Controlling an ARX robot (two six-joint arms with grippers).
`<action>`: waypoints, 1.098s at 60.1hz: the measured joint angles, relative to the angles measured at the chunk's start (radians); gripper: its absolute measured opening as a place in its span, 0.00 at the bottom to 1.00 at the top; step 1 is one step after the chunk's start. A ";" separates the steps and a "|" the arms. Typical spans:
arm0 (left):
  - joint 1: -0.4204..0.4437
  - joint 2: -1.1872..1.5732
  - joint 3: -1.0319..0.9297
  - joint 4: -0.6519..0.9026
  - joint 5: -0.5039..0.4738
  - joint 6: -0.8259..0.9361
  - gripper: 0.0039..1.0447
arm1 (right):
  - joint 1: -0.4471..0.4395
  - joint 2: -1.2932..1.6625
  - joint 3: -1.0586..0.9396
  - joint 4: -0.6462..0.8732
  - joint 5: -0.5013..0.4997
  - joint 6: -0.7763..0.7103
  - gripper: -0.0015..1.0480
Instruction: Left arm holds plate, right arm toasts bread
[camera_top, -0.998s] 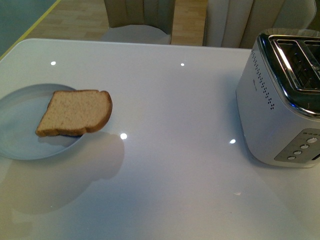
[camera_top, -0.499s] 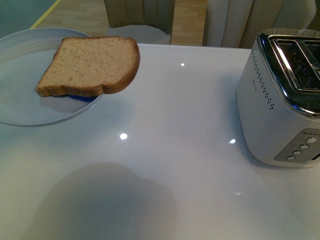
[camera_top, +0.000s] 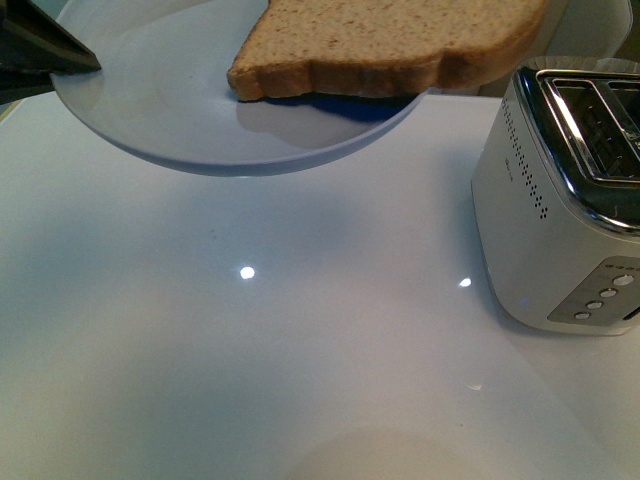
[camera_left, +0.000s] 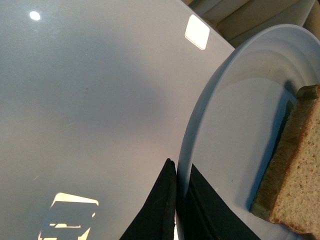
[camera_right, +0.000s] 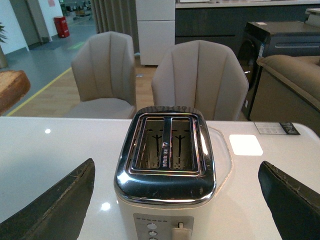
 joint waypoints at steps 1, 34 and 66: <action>-0.007 0.000 0.002 -0.002 -0.003 -0.006 0.03 | 0.000 0.000 0.000 0.000 0.000 0.000 0.92; -0.111 -0.011 0.028 -0.025 -0.038 -0.058 0.03 | 0.047 0.391 0.199 -0.277 -0.003 0.362 0.92; -0.122 -0.011 0.047 -0.029 -0.034 -0.070 0.03 | 0.263 1.026 0.471 0.314 -0.247 0.798 0.92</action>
